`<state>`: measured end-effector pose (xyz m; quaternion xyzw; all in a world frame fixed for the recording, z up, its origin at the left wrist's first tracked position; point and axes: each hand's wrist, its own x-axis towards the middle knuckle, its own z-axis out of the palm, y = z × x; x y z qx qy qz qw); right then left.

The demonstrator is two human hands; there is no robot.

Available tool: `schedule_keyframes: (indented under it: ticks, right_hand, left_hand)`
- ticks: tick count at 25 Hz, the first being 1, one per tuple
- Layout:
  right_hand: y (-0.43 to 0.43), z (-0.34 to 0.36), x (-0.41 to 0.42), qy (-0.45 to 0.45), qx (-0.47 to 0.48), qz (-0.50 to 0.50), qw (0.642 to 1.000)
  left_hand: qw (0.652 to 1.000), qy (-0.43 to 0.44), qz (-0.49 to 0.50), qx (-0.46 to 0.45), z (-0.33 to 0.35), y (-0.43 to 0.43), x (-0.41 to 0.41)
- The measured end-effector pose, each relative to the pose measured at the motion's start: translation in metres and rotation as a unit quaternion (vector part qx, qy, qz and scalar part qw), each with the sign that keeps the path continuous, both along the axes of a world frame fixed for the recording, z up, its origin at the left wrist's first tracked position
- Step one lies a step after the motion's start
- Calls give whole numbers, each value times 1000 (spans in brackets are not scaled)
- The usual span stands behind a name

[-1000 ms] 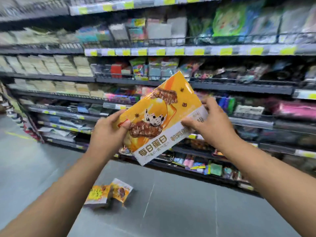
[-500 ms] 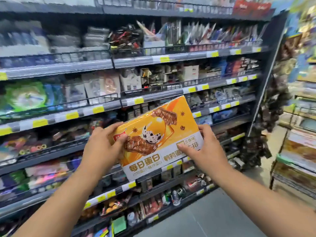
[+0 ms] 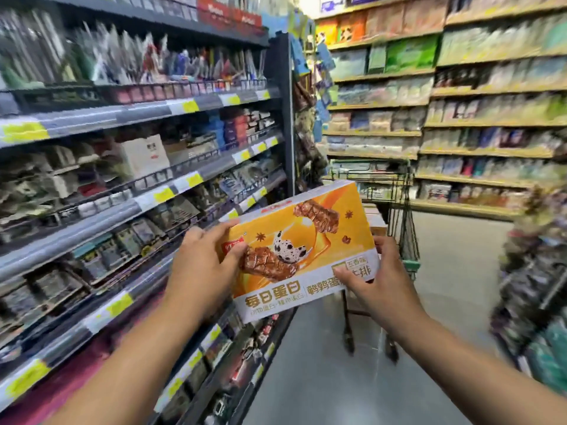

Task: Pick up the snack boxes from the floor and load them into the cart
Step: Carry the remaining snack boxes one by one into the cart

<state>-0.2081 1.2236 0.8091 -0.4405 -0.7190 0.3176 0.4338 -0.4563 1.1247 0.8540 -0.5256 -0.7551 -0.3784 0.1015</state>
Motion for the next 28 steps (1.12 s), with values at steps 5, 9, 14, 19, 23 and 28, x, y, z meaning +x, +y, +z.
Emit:
schedule_keyframes:
  ticks: [5, 9, 14, 19, 23, 28]
  right_hand:
    - [64, -12, 25, 14, -27, -130, 991]
    - [119, -30, 39, 8, -48, -188, 981]
    - [227, -49, 54, -4, -70, -219, 973]
    - [355, -63, 66, -28, -109, -191, 975]
    - [456, -90, 75, -32, -175, -171, 969]
    - [554, -140, 70, -53, -245, -169, 953]
  left_hand:
    - [993, 11, -120, -16, 1, 117, 18]
    - [986, 36, -160, -24, -13, 196, 37]
    - [982, 37, -179, -43, -38, 313, 58]
    - [984, 13, -164, -65, -67, 439, 74]
    - [984, -5, -140, -114, -104, 529, 79]
    - [974, -24, -145, -174, -169, 619, 69]
